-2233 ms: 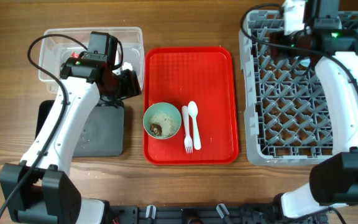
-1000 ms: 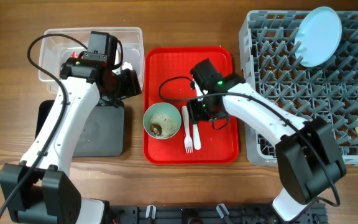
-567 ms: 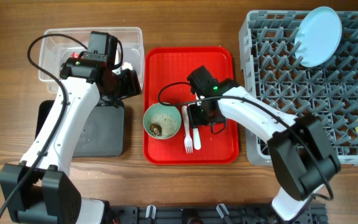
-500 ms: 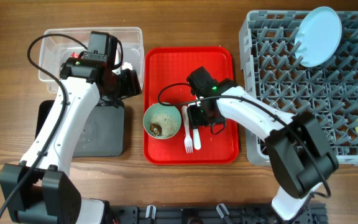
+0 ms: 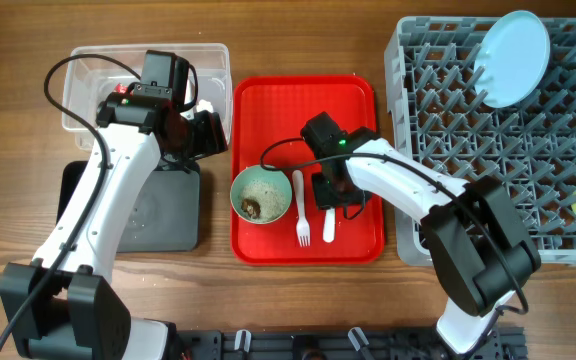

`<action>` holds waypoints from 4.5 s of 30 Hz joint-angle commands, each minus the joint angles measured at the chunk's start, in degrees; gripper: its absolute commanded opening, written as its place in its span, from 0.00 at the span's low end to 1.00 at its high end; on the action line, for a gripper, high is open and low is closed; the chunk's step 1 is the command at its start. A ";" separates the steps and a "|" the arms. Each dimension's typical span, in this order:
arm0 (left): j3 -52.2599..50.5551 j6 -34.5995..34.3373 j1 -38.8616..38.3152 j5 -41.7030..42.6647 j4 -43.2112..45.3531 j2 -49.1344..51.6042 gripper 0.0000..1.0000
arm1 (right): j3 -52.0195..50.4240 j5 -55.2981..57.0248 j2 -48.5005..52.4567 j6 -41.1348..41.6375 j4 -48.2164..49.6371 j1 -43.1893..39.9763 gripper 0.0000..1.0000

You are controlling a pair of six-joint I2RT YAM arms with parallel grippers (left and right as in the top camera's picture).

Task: Sort waste into correct bins and load items into the dishwasher rack
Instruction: 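Grasp the white spoon on the red tray with the right gripper, then carry the white spoon into the rack's left edge and release, then grasp the white fork beside the green bowl with the right gripper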

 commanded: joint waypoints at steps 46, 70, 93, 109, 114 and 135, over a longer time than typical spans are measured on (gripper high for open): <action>0.37 0.28 0.26 -0.55 0.09 -1.22 0.72 | 8.26 -4.17 -16.85 -9.51 -5.73 -11.58 0.04; 0.37 0.28 0.26 -0.55 0.09 -1.22 0.72 | 10.43 -3.54 -9.88 -23.85 -11.54 -30.32 0.30; 0.37 -4.07 6.47 -2.62 -1.68 -1.22 0.90 | 4.87 -10.88 -15.63 -11.67 -9.25 -5.33 0.60; 0.37 -4.04 8.79 -2.47 -1.84 -1.22 0.90 | 3.61 -4.94 -2.21 -7.13 -3.26 7.50 0.65; 0.37 -4.04 8.79 -2.47 -1.86 -1.22 0.90 | 3.61 -4.94 0.90 -7.13 -2.69 7.58 0.66; 0.37 -4.04 8.79 -2.45 -2.08 -1.22 0.91 | 3.61 3.80 5.03 -1.81 -3.13 2.91 0.41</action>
